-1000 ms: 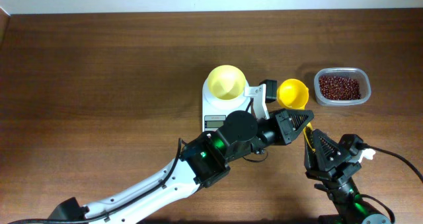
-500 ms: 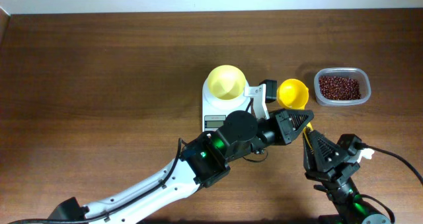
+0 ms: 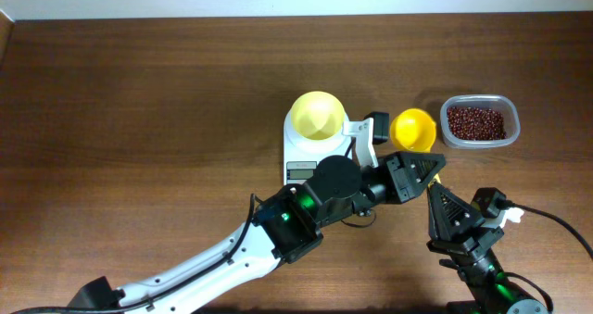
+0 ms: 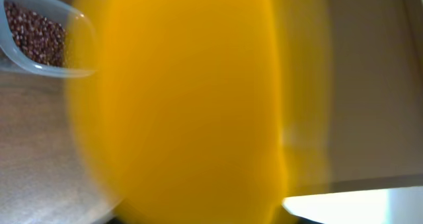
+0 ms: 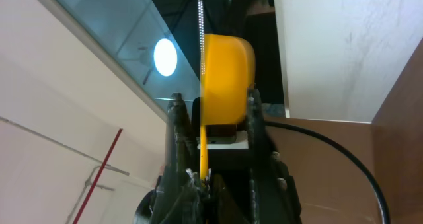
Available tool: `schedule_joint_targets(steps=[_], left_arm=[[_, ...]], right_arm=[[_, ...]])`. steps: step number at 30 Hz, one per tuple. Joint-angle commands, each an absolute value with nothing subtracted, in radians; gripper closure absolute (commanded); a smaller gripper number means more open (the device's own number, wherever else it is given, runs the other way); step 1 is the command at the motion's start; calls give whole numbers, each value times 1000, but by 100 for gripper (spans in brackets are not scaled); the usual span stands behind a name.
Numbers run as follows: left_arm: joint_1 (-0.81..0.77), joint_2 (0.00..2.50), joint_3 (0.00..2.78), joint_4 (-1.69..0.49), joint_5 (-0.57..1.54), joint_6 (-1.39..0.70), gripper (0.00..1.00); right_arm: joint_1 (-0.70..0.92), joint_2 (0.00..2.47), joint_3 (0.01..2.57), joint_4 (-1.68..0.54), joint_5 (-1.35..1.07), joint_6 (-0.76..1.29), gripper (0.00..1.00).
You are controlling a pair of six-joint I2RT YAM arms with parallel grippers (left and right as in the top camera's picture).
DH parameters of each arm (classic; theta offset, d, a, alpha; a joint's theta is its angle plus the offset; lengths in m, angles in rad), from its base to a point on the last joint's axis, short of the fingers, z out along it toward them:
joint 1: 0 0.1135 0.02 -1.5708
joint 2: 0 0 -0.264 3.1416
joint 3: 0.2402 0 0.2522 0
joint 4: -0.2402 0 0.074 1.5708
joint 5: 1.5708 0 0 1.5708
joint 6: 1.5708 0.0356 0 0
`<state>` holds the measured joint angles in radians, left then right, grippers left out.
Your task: Scoop item into bowl and weigh 50g on scale
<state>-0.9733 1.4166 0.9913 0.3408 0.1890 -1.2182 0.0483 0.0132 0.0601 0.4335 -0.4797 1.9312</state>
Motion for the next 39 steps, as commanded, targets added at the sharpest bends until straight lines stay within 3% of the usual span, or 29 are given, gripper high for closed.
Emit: schedule_joint_targets(steps=[1,4,6,12,21,24,27,32,34,36,39], left_arm=[[-975,1426,1000,343,187,-1211,29],[-975,1426,1000,343,221,-1195,6],[-975,1426,1000,342,242,-1158,0],[-975,1426,1000,289,270,-1108,1],[-971,1425,1000,103,356,-942,0],[-952,1425,1000,24,448,-759,8],[-922,1424,1000,-34,585,-493,5],[-733,1396,1000,-250,651,-316,13],[-687,1384,1000,-285,659,-255,10],[-622,1362,1000,-326,654,-213,0],[-545,1327,1000,-437,557,-207,1]], right_arm=[[45,6,71,416,-477,1919,96],[45,6,71,332,-462,1915,96],[45,6,71,334,-437,1916,96],[45,6,72,358,-328,1915,96],[44,6,72,243,-147,1530,96],[44,6,72,65,-127,1403,96],[44,6,112,-109,-138,1249,96],[44,39,345,-520,-92,1023,96],[44,98,405,-582,-96,971,96],[44,223,495,-644,-97,902,96],[44,452,695,-801,-98,767,96]])
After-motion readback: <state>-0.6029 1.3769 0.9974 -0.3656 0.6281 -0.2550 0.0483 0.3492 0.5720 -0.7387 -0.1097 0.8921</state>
